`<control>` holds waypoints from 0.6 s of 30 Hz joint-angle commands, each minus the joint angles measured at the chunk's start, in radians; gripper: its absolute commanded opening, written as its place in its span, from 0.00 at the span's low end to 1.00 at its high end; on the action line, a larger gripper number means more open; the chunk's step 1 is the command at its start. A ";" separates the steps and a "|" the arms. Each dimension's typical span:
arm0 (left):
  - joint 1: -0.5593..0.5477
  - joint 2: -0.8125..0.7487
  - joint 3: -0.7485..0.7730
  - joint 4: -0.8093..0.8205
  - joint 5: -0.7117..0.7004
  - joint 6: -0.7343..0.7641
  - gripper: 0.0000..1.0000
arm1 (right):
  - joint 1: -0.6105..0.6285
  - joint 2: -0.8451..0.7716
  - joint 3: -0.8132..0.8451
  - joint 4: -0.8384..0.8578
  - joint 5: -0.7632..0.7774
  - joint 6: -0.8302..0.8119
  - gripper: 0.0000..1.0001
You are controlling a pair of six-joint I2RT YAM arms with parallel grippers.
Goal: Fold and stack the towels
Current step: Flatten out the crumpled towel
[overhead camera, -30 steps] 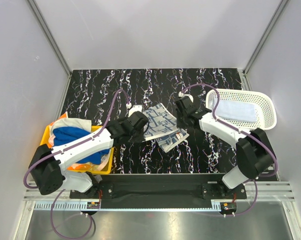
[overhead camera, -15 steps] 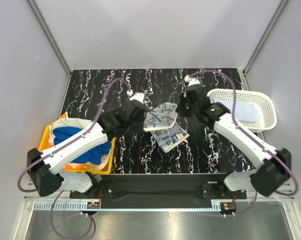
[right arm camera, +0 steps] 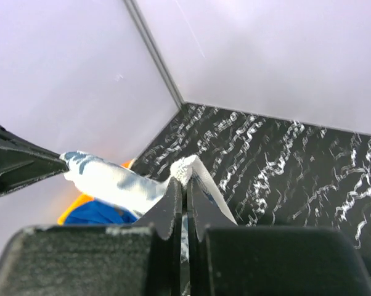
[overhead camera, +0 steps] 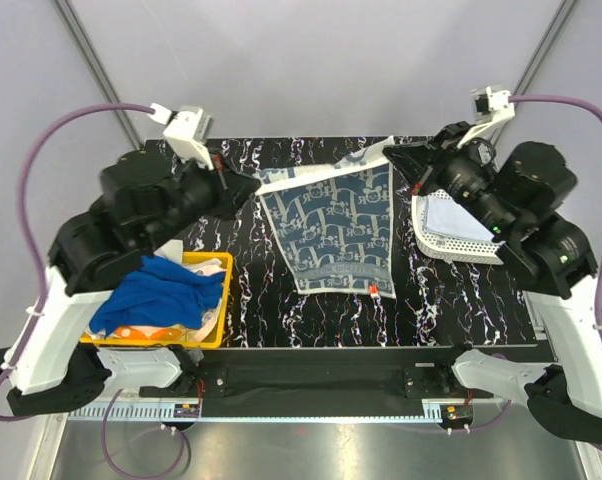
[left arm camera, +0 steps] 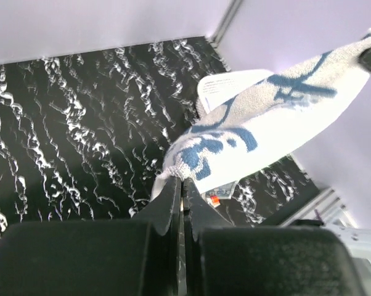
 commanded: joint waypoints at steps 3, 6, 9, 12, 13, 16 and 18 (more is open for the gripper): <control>0.002 -0.015 0.147 -0.050 0.088 0.032 0.00 | 0.006 -0.018 0.106 -0.040 -0.098 0.010 0.00; 0.002 -0.023 0.198 -0.059 0.102 0.021 0.00 | 0.006 -0.033 0.146 -0.046 -0.121 0.031 0.00; 0.004 -0.027 0.224 -0.062 0.113 0.009 0.00 | 0.005 -0.038 0.175 -0.058 -0.147 0.050 0.00; 0.004 -0.027 0.233 -0.062 0.113 -0.002 0.00 | 0.005 -0.048 0.181 -0.057 -0.169 0.065 0.00; 0.004 -0.027 0.235 -0.064 0.113 -0.003 0.00 | 0.005 -0.055 0.186 -0.061 -0.172 0.070 0.00; 0.004 -0.018 0.252 -0.077 0.088 -0.017 0.00 | 0.006 -0.062 0.188 -0.071 -0.164 0.074 0.00; 0.004 -0.001 0.265 -0.088 0.066 -0.020 0.00 | 0.006 -0.059 0.189 -0.080 -0.152 0.071 0.00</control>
